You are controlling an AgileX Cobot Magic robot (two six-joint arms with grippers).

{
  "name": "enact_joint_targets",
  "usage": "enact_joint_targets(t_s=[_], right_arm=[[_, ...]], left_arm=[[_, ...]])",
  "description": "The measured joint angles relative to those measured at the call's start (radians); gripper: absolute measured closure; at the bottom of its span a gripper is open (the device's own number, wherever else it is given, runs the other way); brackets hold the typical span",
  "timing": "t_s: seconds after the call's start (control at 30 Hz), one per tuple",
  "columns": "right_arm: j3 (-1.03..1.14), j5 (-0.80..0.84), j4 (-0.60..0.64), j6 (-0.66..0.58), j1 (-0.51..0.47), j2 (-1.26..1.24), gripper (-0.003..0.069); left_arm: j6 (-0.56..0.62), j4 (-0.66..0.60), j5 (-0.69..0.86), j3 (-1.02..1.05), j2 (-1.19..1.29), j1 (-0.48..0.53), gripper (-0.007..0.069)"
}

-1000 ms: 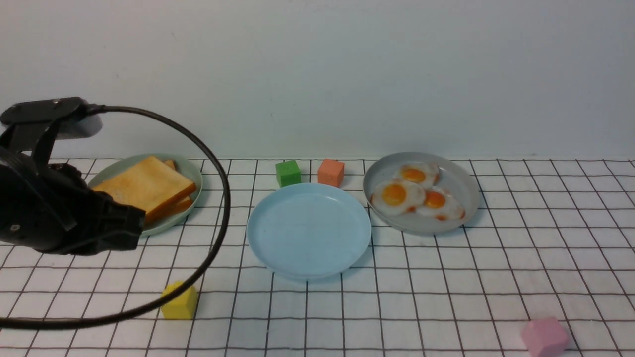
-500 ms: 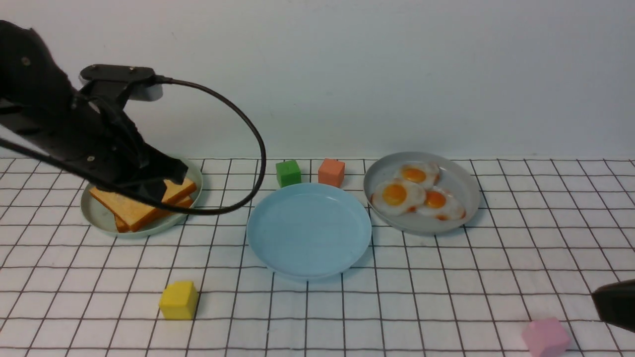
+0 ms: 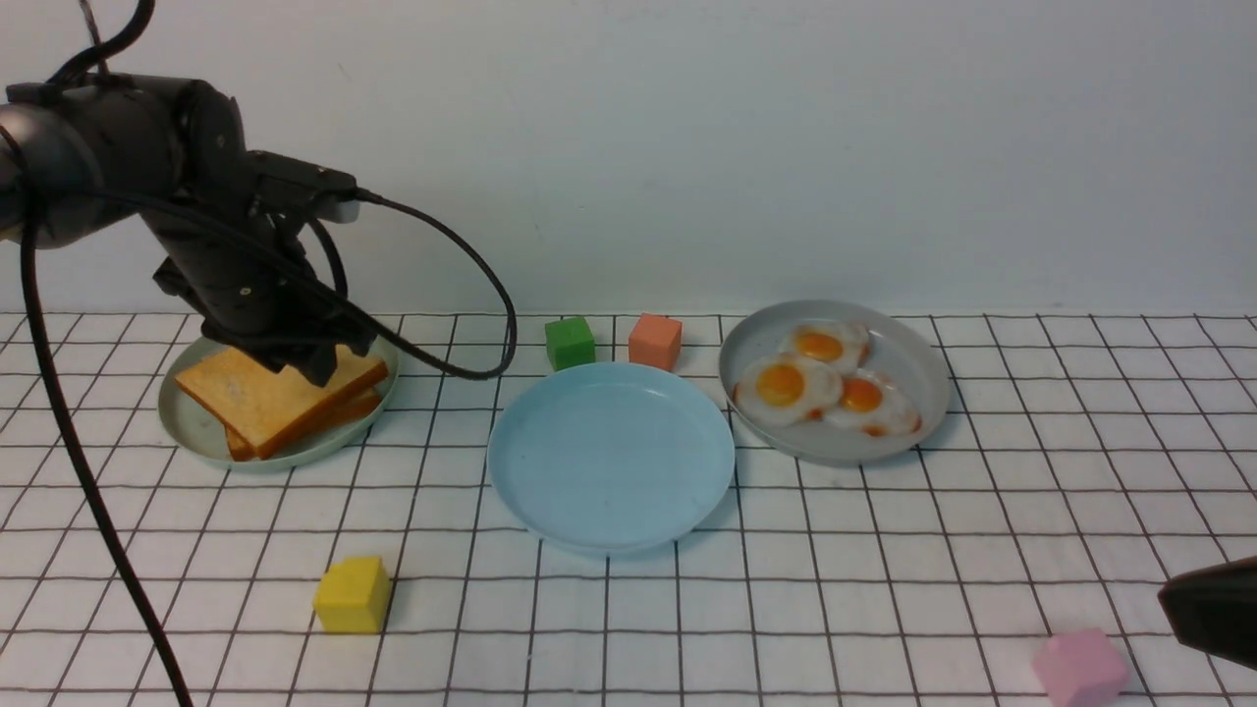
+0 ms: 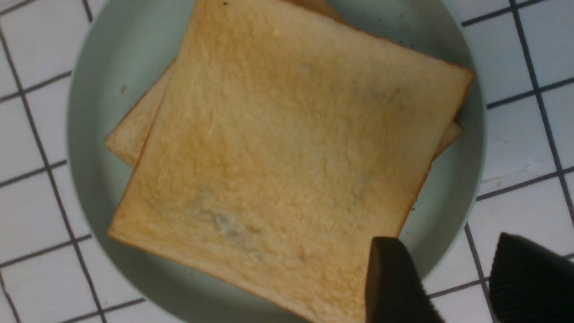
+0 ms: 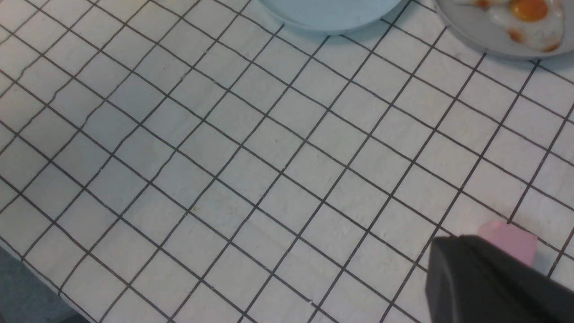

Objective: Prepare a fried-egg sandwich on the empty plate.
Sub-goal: Use the left arm to grab a slice of bread

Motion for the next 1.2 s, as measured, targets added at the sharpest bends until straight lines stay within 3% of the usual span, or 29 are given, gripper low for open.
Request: enact_joint_targets(t_s=[0.07,0.23,0.6,0.7,0.93,1.2], right_arm=[[0.0,-0.003,0.0,0.0,0.0,0.0,0.0657],[0.0,-0.003,0.002,0.0,0.0,0.0,0.0655],[0.0,-0.003,0.006,0.0,0.0,0.0,0.065],[0.0,0.0,0.021,0.0,0.0,0.0,0.0649],[0.0,0.023,0.038,0.0,0.001,0.0,0.0645],[0.0,0.024,0.03,0.0,0.001,-0.036,0.0645]], left_arm=[[0.04,-0.001,-0.009,-0.002,0.016,0.0,0.0237],[0.076,0.002,-0.053,-0.003,0.051,0.0,0.021],[0.08,0.066,-0.105,-0.009,0.122,0.0,0.0247],[0.08,0.071,-0.103,-0.01,0.126,0.0,0.0297],[0.077,0.093,-0.085,-0.017,0.121,-0.018,0.0608],[0.043,0.089,-0.051,-0.008,-0.02,-0.06,0.0613]])
